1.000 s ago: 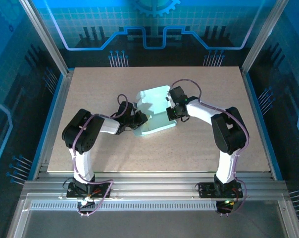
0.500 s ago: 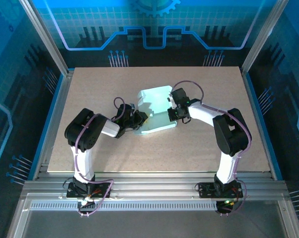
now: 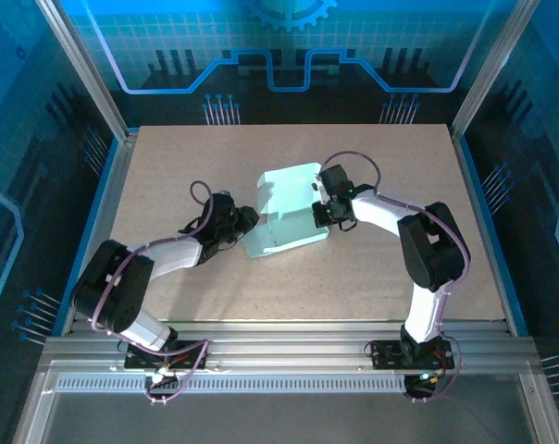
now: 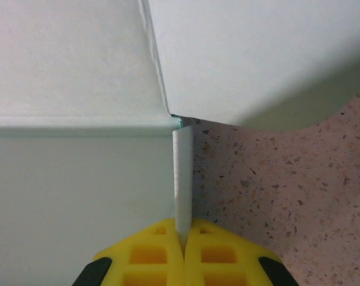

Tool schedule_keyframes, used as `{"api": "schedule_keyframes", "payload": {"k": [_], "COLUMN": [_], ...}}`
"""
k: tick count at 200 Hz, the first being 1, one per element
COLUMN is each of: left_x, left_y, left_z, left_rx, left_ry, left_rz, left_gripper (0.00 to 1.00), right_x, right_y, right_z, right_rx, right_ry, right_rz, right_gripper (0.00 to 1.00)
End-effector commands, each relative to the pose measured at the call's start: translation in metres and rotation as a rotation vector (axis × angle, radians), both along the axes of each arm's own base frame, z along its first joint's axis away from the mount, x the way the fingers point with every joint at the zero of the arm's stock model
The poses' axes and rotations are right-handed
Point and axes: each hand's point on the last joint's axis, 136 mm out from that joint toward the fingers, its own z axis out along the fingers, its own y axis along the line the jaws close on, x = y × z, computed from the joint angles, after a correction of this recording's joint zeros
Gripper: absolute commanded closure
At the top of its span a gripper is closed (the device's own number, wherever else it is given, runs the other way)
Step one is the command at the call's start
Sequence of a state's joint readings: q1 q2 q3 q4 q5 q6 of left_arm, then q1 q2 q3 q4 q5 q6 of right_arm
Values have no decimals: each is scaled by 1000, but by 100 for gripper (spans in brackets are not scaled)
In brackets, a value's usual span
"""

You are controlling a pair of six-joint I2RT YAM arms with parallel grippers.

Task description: Fold the paper box

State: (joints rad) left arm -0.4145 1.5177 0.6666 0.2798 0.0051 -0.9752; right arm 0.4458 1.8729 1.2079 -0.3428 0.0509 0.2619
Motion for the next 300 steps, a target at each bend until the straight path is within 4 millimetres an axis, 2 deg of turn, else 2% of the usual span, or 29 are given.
{"api": "schedule_keyframes", "payload": {"k": [1,11,40,55,82,128,158,205,257,300], "left_x": [-35,-47,-77,-92,-104,-81,-68,-57,-46,-42], "left_y": [10,7,-5,-7,-12,-39,-52,-61,-66,-66], "left_z": [-13,-11,1,1,0,5,-2,-19,-26,-23], "left_rx": [91,74,49,34,14,-11,-32,-81,-42,132], "left_ry": [96,133,197,249,359,352,376,411,437,435], "left_rz": [48,71,134,199,291,285,278,296,253,112], "left_gripper": [55,50,49,50,48,50,50,51,64,73], "right_x": [-12,-12,-11,-11,-11,-12,-15,-17,-20,-22], "right_y": [-9,-13,-23,-24,-22,-16,-12,-12,-16,-21], "right_z": [-5,-5,0,1,3,3,3,2,0,-2], "right_rx": [-31,-38,-43,-42,-34,-18,10,3,-24,-95], "right_ry": [56,51,11,2,-1,3,19,27,31,20], "right_rz": [-84,-121,-200,-207,-192,-161,-147,-128,-111,-41], "right_gripper": [100,100,100,100,100,100,100,100,100,100]}}
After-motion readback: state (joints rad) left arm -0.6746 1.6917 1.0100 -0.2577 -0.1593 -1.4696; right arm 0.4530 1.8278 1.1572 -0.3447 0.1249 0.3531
